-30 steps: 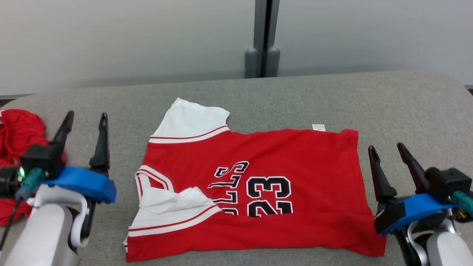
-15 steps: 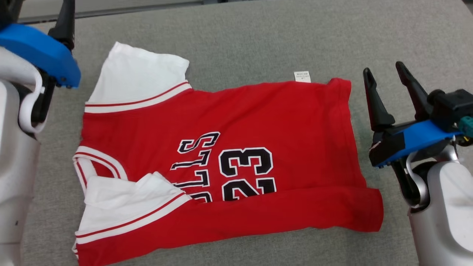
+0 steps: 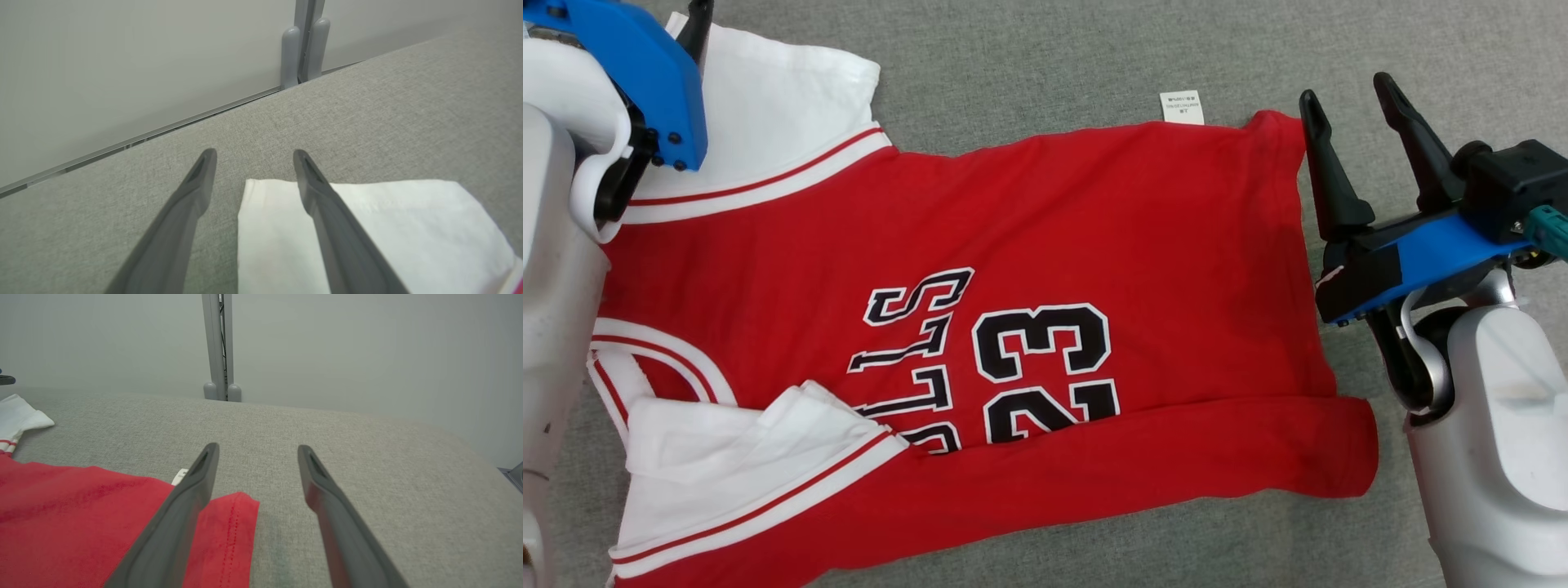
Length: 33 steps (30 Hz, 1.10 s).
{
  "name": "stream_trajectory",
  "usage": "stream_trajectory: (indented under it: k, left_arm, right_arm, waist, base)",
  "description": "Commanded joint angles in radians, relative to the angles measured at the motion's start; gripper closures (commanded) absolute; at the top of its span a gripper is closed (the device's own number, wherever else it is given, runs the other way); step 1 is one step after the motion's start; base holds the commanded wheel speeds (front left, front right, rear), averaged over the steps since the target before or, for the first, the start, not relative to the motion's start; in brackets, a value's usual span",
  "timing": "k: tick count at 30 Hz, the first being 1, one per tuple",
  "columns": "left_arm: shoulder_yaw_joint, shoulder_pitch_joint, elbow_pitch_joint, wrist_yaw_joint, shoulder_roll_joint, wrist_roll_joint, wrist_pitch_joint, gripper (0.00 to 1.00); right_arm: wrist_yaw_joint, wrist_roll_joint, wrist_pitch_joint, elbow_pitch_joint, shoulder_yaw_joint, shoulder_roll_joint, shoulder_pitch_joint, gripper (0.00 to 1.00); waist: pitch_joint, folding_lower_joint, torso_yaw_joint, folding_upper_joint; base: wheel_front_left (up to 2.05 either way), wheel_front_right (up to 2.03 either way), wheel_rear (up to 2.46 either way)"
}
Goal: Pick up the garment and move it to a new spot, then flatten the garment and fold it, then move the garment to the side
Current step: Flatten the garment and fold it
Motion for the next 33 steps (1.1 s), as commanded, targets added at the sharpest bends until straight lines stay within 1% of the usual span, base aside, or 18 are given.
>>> stream_trajectory:
  k: [1,4,8,10,11,14,15,16,17,18,21,27,33]
  left_arm:
    - [-0.033,-0.025,0.023,-0.001,0.016,-0.022,0.017,0.0]
    - [-0.08,-0.026,0.052,-0.001,0.028,-0.055,0.044,0.0]
    - [-0.116,-0.034,0.085,-0.001,0.042,-0.109,0.076,0.0]
    - [-0.116,-0.027,0.102,-0.001,0.038,-0.151,0.093,0.0]
    - [-0.116,-0.027,0.102,-0.001,0.038,-0.151,0.093,0.0]
    - [-0.124,-0.01,0.111,-0.001,0.013,-0.229,0.133,0.0]
    - [-0.128,-0.008,0.108,-0.001,0.01,-0.247,0.14,0.41]
    - [-0.136,-0.008,0.102,-0.001,0.011,-0.258,0.143,0.67]
    - [-0.146,-0.014,0.096,-0.001,0.017,-0.26,0.134,0.97]
    - [-0.156,-0.021,0.093,-0.002,0.024,-0.258,0.12,1.0]
    - [-0.176,-0.041,0.088,0.0,0.037,-0.253,0.077,1.0]
    - [-0.224,-0.066,0.072,-0.001,0.028,-0.254,-0.005,1.0]
    - [-0.269,-0.086,0.055,-0.001,0.014,-0.27,-0.063,1.0]
  right_arm:
    - [0.001,0.004,-0.012,0.009,0.002,0.004,-0.024,0.0]
    - [0.001,0.007,-0.02,0.02,0.003,0.003,-0.027,0.0]
    - [0.001,0.007,-0.025,0.031,0.005,0.002,-0.036,0.0]
    - [0.001,0.008,-0.027,0.036,0.007,0.004,-0.043,0.0]
    - [0.001,0.008,-0.027,0.036,0.007,0.004,-0.043,0.0]
    - [0.001,0.01,-0.023,0.043,0.012,0.005,-0.045,0.0]
    - [0.001,0.012,-0.019,0.046,0.015,0.003,-0.046,0.0]
    - [0.001,0.016,-0.015,0.049,0.017,0.0,-0.047,0.0]
    - [0.001,0.023,-0.007,0.052,0.022,-0.003,-0.049,0.0]
    - [0.001,0.026,0.0,0.056,0.025,-0.007,-0.051,0.0]
    - [0.001,0.04,0.035,0.074,0.034,-0.02,-0.054,0.0]
    - [0.001,0.064,0.105,0.1,0.047,-0.04,-0.057,0.0]
    - [0.001,0.06,0.156,0.156,0.048,-0.055,-0.072,0.0]
  waist:
    - [0.008,-0.0003,-0.009,0.0]
    - [0.014,-0.0003,-0.015,0.0]
    - [0.019,-0.0003,-0.019,0.0]
    - [0.023,-0.0003,-0.021,0.0]
    - [0.023,-0.0003,-0.021,0.0]
    - [0.026,-0.0003,-0.022,0.0]
    - [0.025,-0.0003,-0.022,0.0]
    - [0.025,-0.0003,-0.021,0.0]
    - [0.024,-0.0003,-0.02,0.0]
    - [0.022,-0.0003,-0.02,0.0]
    - [0.011,-0.0003,-0.015,0.0]
    - [-0.006,-0.0003,0.008,0.0]
    - [-0.01,-0.0003,0.048,0.0]
  base:
    - [0.0,0.0,0.0]
    - [0.0,0.0,0.0]
    - [0.0,0.0,0.0]
    - [0.0,0.0,0.0]
    - [0.0,0.0,0.0]
    - [0.0,0.0,0.0]
    - [0.0,0.0,0.0]
    - [0.0,0.0,0.0]
    - [0.0,0.0,0.0]
    - [0.0,0.0,0.0]
    - [0.0,0.0,0.0]
    - [0.0,0.0,0.0]
    - [0.0,0.0,0.0]
